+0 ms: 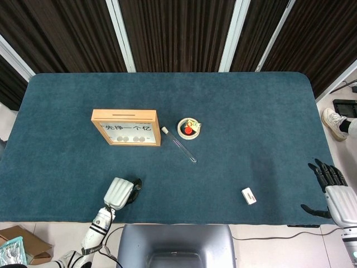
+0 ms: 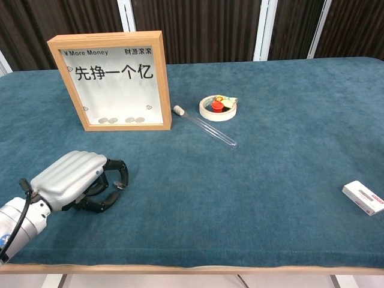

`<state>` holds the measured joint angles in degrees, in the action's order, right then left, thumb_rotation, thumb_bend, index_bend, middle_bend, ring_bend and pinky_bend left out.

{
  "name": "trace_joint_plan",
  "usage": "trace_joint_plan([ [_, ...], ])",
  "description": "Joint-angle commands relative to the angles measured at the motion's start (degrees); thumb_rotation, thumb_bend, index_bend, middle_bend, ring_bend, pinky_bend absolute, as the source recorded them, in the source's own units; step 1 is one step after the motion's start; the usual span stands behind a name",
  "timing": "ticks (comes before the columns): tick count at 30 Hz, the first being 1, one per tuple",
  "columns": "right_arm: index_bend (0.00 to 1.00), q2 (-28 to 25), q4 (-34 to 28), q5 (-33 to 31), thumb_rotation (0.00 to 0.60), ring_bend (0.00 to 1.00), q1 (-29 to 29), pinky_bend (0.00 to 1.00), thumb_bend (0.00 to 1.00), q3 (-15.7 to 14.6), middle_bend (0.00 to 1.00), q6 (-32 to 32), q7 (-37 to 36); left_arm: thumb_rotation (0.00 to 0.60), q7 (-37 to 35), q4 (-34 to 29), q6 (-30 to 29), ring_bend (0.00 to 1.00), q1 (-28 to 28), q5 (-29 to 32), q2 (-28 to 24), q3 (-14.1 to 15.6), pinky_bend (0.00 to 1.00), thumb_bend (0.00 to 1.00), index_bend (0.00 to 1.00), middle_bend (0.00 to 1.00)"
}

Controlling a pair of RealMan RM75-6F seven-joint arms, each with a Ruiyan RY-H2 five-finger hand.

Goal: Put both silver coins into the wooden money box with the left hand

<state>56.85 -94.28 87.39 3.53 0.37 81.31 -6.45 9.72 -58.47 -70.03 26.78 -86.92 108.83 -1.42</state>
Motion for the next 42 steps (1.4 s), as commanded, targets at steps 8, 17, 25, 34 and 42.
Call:
trace_joint_plan([
  [8,0.0,-0.1,0.0,-0.1,0.6,0.0,-0.1,0.0,0.11,0.0,0.0,0.0,0.0,0.6,-0.8,1.1,-0.7,1.0,0.0,-0.6,0.5,-0.1,1.0,0.37,0.54,1.0],
  [17,0.0,-0.1,0.0,-0.1,0.6,0.0,-0.1,0.0,0.11,0.0,0.0,-0.1,0.0,0.6,-1.1,1.5,-1.5,1.0,0.1,-1.1,0.7,-0.2,1.0,0.38,0.54,1.0],
  [25,0.0,-0.1,-0.1,-0.2,0.6,0.0,0.0,0.0,0.11,0.0,0.0,-0.2,0.2,0.6,-2.0,2.4,-2.4,1.0,0.2,-1.6,0.9,-0.3,1.0,0.39,0.54,1.0],
  [34,0.0,-0.1,-0.3,-0.5,0.6,0.0,0.0,0.0,0.11,0.1,0.0,-0.3,0.7,0.6,-2.4,2.9,-2.3,1.0,0.2,-1.8,1.0,-0.1,1.0,0.46,0.6,1.0],
  [42,0.0,-0.2,-0.3,-0.6,0.6,0.0,0.0,0.0,0.11,0.1,0.0,-0.4,0.7,0.6,-3.2,3.7,-3.0,1.0,0.4,-2.2,1.5,-0.4,1.0,0.51,0.61,1.0],
])
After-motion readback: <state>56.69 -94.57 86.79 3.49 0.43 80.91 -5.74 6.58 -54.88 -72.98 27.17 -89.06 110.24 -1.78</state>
